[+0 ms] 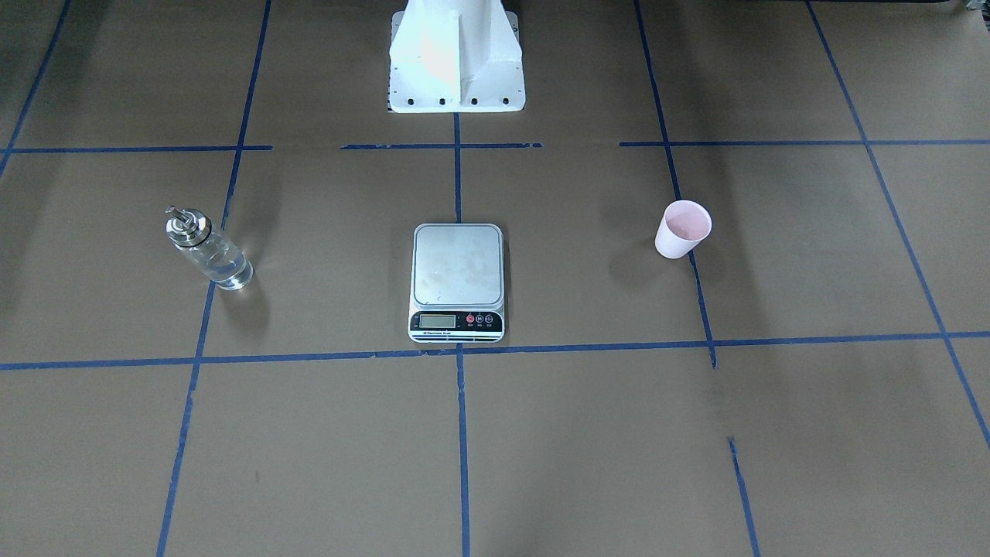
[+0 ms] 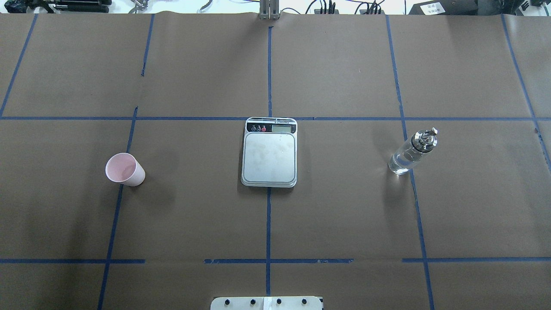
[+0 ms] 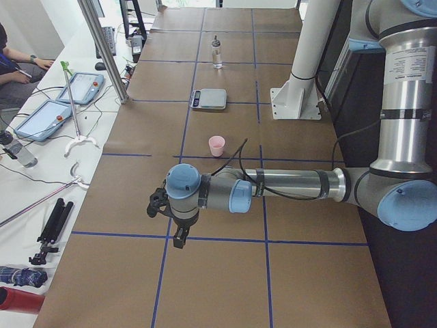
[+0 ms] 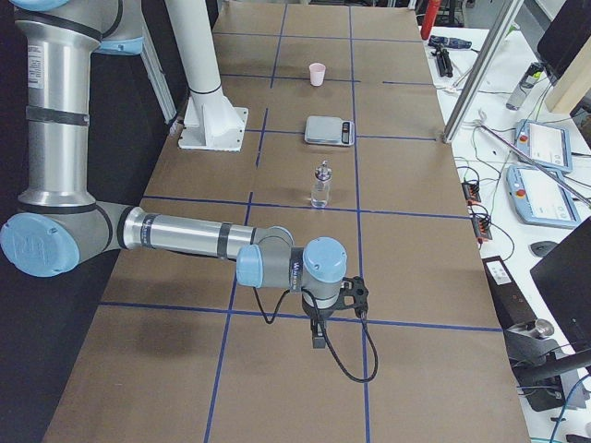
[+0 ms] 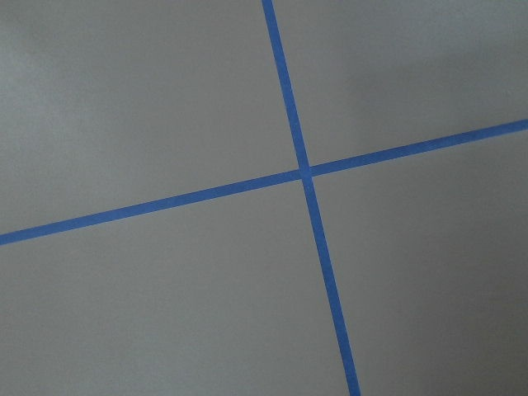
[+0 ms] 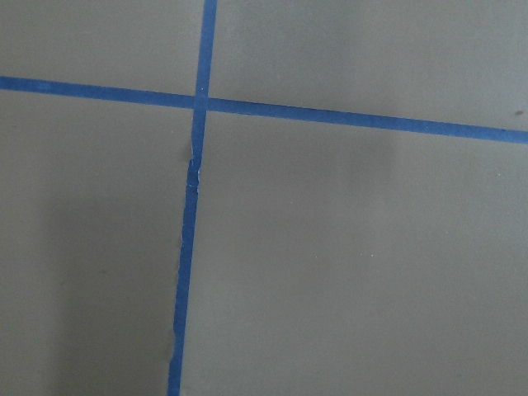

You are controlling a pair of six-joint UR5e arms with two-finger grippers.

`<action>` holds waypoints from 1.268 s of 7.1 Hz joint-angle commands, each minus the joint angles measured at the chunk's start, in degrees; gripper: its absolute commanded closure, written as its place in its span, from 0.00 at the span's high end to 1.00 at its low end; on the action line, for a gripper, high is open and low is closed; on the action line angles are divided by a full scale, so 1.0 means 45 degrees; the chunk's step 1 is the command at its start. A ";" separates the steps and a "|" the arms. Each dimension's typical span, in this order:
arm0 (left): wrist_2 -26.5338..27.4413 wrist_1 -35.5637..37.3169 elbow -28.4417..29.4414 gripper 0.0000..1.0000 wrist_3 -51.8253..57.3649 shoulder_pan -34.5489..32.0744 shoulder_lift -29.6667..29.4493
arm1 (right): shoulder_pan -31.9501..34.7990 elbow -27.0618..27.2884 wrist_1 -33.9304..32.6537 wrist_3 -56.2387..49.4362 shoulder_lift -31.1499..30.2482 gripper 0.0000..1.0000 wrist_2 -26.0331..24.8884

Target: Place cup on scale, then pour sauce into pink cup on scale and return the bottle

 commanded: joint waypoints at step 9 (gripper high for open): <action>0.0018 -0.3757 -0.0352 1.00 -0.0059 0.0004 0.0093 | -0.0059 0.0042 0.0052 0.0137 0.0252 1.00 0.1107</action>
